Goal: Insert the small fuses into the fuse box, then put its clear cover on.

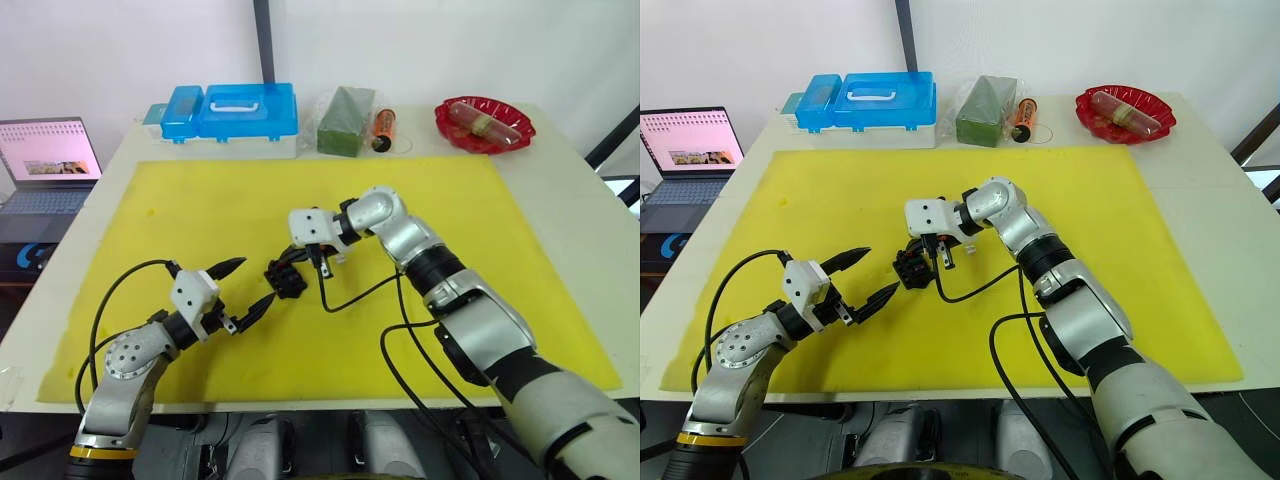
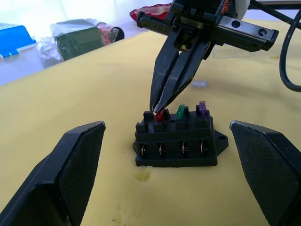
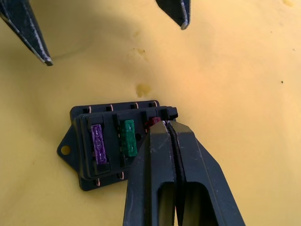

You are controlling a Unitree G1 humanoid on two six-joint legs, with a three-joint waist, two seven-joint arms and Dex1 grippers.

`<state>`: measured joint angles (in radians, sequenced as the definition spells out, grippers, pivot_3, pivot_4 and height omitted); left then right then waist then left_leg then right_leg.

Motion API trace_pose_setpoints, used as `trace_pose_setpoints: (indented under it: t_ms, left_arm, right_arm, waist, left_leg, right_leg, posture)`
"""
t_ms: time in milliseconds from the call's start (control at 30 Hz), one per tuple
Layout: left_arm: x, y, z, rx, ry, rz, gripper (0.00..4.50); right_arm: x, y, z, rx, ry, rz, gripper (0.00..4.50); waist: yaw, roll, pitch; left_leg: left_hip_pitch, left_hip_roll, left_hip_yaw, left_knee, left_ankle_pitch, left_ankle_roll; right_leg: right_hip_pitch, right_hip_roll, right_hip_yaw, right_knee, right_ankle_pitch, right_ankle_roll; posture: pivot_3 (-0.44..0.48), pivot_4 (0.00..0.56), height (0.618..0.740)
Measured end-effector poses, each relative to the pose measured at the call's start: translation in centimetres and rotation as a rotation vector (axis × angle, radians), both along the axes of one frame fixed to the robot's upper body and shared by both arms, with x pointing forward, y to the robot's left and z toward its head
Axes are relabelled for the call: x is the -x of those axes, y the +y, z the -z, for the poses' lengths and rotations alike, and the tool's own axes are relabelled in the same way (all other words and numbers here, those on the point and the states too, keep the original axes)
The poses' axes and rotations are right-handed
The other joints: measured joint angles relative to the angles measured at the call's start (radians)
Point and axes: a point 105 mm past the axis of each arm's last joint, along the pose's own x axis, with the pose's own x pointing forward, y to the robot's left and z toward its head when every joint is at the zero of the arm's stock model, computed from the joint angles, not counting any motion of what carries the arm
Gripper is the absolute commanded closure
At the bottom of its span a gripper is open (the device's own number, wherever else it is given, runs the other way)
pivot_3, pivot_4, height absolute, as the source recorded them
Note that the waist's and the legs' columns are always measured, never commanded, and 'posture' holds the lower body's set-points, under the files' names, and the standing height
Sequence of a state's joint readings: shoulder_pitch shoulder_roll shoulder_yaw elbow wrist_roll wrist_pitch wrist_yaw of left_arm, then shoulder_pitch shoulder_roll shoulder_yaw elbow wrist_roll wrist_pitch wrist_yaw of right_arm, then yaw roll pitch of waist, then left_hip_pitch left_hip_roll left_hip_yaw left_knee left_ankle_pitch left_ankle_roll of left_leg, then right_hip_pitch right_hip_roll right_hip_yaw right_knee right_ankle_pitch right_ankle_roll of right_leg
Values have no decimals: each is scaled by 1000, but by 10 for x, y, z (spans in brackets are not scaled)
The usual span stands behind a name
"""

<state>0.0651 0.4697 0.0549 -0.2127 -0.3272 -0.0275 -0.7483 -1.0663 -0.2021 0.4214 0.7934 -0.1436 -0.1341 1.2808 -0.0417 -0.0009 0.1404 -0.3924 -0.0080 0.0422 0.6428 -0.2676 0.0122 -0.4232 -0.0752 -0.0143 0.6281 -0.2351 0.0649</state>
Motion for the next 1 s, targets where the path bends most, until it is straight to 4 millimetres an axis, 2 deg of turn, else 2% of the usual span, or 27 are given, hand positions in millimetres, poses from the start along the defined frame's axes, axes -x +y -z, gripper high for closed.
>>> trace_pose_setpoints:
  t_ms: [167, 267, 400, 500, 567, 633, 733, 833, 967, 1000]
  left_arm:
    - [3, 5, 2, -20, 14, 6, 0]
    - [4, 6, 2, -28, 14, 14, 0]
    - [2, 5, -4, -32, -4, 33, 0]
    - [3, 7, -6, -31, -4, 41, 0]
    - [0, 15, -10, -21, -4, 14, 0]
    - [-4, 27, -19, -16, -25, -28, 0]
    - [-13, 48, -26, -17, -38, -98, 0]
    - [-20, 66, -23, -13, -14, -157, 0]
    - [-27, 90, -23, 18, 0, -257, 0]
    - [-28, 95, -24, 24, -2, -277, 0]
  right_arm:
    - [6, -7, -15, -72, 62, 55, 4470]
    - [8, -10, -35, -135, 49, 81, 4470]
    - [13, -11, -66, -233, 22, 129, 4470]
    - [15, -20, -81, -300, 14, 199, 4470]
    - [15, -34, -83, -332, 4, 279, 4079]
    - [13, -58, -77, -329, -31, 374, 3640]
    - [14, -98, -53, -299, -47, 531, 2548]
    - [23, -135, -33, -286, -59, 679, 1467]
    - [35, -185, -34, -360, -113, 890, 34]
    - [41, -196, -36, -388, -122, 932, 13]
  waist:
    - [0, 0, 1]
    - [-1, 1, 1]
    - [-1, 1, 1]
    - [-1, 1, 1]
    - [4, 0, 1]
    - [12, 0, 1]
    - [24, 0, 1]
    - [30, -1, 2]
    - [31, -3, 3]
    - [32, -3, 3]
  left_leg:
    - [-9, 0, 0, 0, 1, 1]
    - [-16, 0, 0, 2, 1, 2]
    - [-16, 0, 1, 1, 1, 2]
    - [-16, 0, 1, 1, 1, 2]
    - [-16, 0, 1, 2, 1, 2]
    - [-16, 0, 1, 2, 1, 2]
    - [-16, 0, 3, 2, 1, 2]
    - [-16, 0, 3, 2, 1, 3]
    - [-16, 0, 4, 3, 1, 3]
    - [-16, 0, 4, 3, 1, 3]
  right_leg:
    - [-8, 0, 0, 0, 0, 0]
    - [-16, 0, 0, 1, 0, 1]
    - [-16, 0, -1, 1, 0, 0]
    - [-16, -1, -1, 0, 0, 0]
    - [-16, -1, -1, 0, 0, 0]
    - [-15, -2, -2, 0, 0, 0]
    - [-16, -3, -2, -1, 0, 0]
    - [-16, -3, -2, -1, 0, 0]
    - [-15, -3, -2, -1, 0, 0]
    - [-15, -3, -2, -1, 0, 0]
  posture:
    - [0, 150, 740]
    - [0, 150, 740]
    - [0, 150, 740]
    - [0, 150, 740]
    - [0, 150, 740]
    - [0, 150, 740]
    - [0, 150, 740]
    - [0, 150, 740]
    - [0, 150, 740]
    - [0, 150, 740]
